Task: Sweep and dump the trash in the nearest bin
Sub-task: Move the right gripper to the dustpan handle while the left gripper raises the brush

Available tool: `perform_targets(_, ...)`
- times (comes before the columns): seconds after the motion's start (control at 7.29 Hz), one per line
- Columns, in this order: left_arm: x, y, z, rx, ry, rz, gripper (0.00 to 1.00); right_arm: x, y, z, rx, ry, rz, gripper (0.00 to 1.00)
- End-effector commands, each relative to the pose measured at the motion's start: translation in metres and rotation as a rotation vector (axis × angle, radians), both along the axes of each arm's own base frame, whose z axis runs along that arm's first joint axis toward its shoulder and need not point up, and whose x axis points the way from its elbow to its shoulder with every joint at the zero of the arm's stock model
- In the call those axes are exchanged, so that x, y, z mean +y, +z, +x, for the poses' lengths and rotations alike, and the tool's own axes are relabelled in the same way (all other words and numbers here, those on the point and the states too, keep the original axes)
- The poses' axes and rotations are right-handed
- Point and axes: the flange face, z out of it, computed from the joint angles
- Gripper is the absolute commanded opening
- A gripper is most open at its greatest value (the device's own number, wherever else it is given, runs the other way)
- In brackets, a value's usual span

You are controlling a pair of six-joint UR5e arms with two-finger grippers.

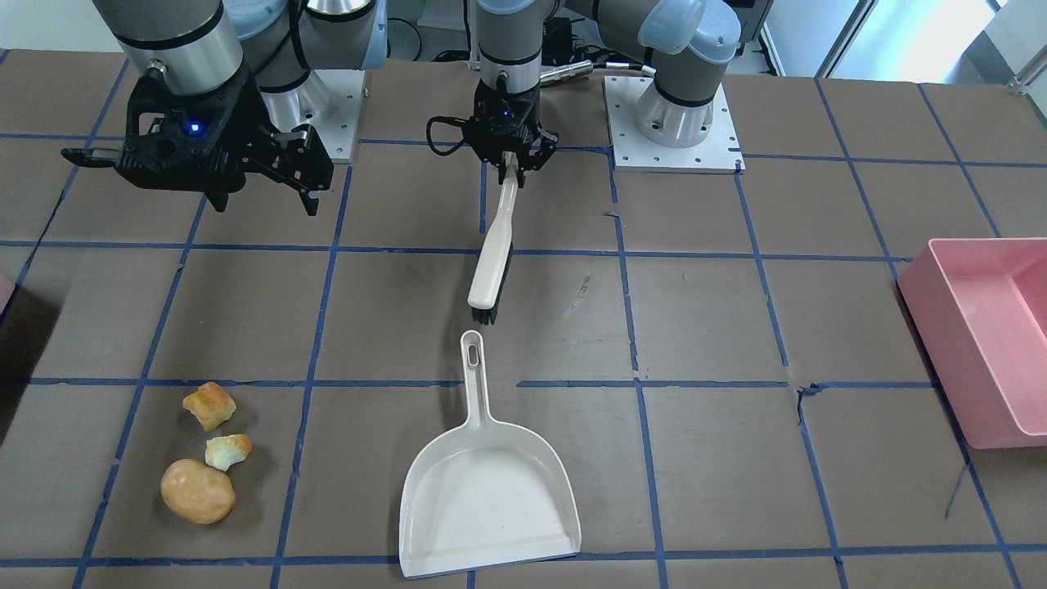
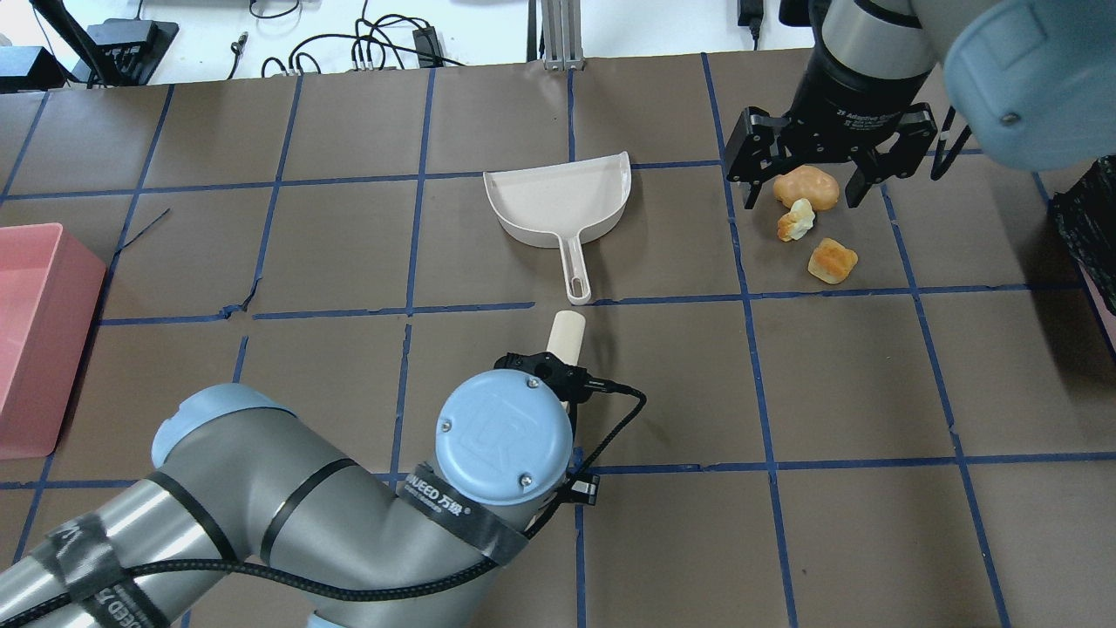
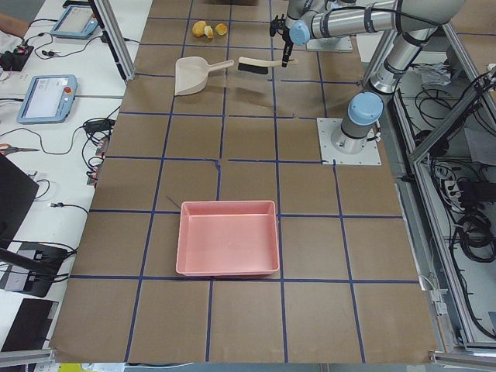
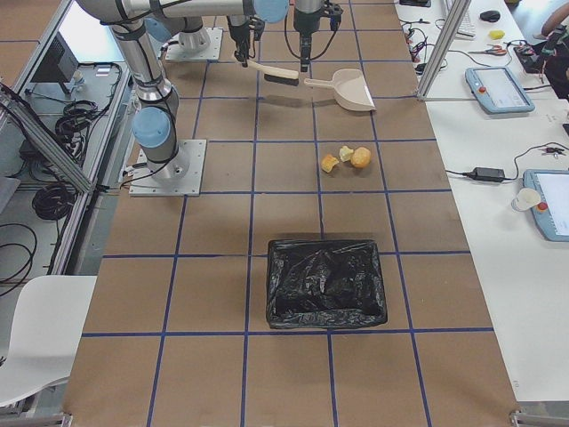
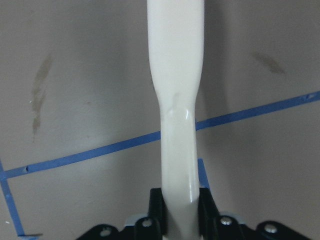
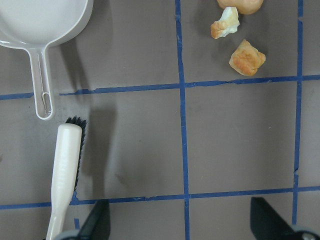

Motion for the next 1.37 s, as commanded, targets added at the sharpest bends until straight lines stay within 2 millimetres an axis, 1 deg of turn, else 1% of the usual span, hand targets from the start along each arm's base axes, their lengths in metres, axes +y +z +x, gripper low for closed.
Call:
perform_targets(0.0,0.006,0.013,0.021,-0.016,-0.003,0.029,0.0,-0.009,-0.039,0.013,-0.027,0.031,-0.02,1.0)
perform_targets(0.14,0.002,0.023,0.038,-0.022,-0.015,0.041,0.0,-0.011,-0.072,0.037,-0.106,0.062,-0.051,1.0)
perform_targets(0.27,-0.011,0.034,0.062,-0.016,-0.007,0.036,0.0,-0.017,-0.108,0.055,-0.122,0.087,-0.061,1.0)
perform_targets(0.41,-0.028,0.04,0.081,-0.007,0.014,0.027,0.0,-0.02,-0.141,0.088,-0.123,0.1,-0.038,1.0)
perform_targets(0.55,-0.043,0.042,0.097,0.01,0.034,0.02,0.0,-0.023,-0.162,0.129,-0.126,0.11,-0.117,1.0)
perform_targets(0.69,-0.06,0.046,0.122,0.013,0.052,0.015,0.0,-0.026,-0.194,0.162,-0.141,0.156,-0.165,1.0)
perform_targets(0.82,-0.078,0.046,0.15,0.027,0.099,0.017,0.0,-0.03,-0.213,0.179,-0.158,0.139,-0.206,1.0)
perform_targets(0.96,-0.091,0.049,0.172,0.04,0.104,0.01,0.0,-0.035,-0.231,0.18,-0.131,0.149,-0.216,0.99)
perform_targets(1.1,-0.099,0.043,0.177,0.065,0.109,0.027,0.0,-0.035,-0.236,0.179,-0.107,0.166,-0.216,0.92)
perform_targets(1.23,-0.109,0.046,0.177,0.142,0.114,0.025,0.0,-0.035,-0.237,0.179,-0.107,0.169,-0.214,0.89)
